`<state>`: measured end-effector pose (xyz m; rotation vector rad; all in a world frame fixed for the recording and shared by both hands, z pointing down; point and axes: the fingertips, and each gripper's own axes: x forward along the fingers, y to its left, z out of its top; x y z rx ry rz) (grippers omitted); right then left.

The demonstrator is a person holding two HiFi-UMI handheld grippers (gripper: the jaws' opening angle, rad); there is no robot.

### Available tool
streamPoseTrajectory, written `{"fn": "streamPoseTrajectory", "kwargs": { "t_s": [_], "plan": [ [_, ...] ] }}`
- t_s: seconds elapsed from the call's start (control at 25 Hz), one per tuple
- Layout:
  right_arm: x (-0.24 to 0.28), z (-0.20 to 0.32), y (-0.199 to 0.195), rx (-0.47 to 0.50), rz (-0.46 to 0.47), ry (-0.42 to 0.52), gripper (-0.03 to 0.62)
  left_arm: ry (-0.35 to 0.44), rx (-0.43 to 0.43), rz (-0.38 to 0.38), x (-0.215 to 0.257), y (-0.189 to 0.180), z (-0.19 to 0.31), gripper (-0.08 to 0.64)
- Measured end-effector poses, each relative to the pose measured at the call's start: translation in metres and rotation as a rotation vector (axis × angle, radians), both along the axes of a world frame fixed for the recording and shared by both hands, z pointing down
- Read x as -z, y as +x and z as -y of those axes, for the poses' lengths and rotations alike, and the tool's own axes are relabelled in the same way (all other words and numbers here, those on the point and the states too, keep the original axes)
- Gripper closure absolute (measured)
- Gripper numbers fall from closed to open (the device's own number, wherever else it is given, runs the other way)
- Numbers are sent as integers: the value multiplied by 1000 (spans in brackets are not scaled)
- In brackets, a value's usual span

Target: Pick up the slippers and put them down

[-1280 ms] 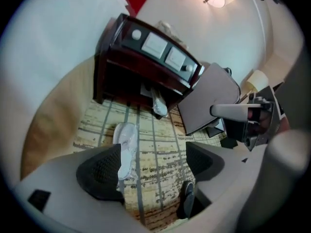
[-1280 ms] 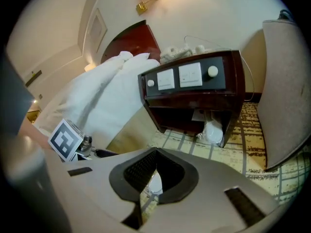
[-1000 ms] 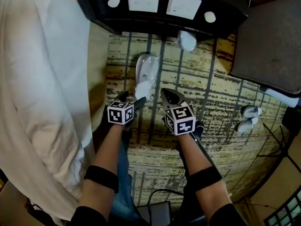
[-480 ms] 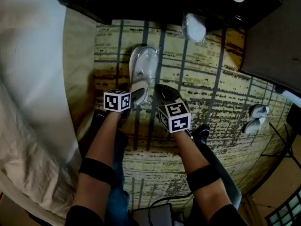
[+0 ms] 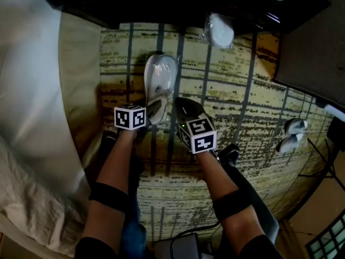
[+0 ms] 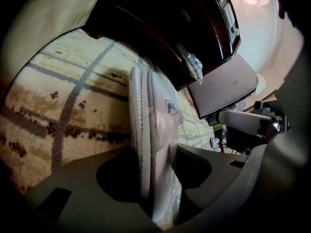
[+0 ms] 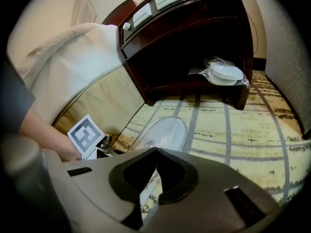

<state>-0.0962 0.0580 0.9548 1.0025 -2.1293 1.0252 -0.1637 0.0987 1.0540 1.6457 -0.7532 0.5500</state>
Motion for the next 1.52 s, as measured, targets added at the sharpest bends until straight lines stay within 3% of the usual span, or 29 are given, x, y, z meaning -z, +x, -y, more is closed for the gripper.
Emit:
{"fn": "streamPoseTrajectory", "kwargs": {
  "t_s": [0.16,0.48,0.88,1.28,1.52],
  "plan": [
    [2,1,-3,1,6,-3,591,-8,14,-90,10,1,0,410],
    [19,10,9,-24,-6,26,591,48,-18,-250,57,2,4,419],
    [46,29,17,-65,-4,84,591,110,-25,-309,104,2,43,419],
    [51,65,13,-103,4,151,591,199,8,-316,117,0,147,419],
    [49,78,9,-119,20,165,591,243,99,-314,125,0,207,419]
  ]
}}
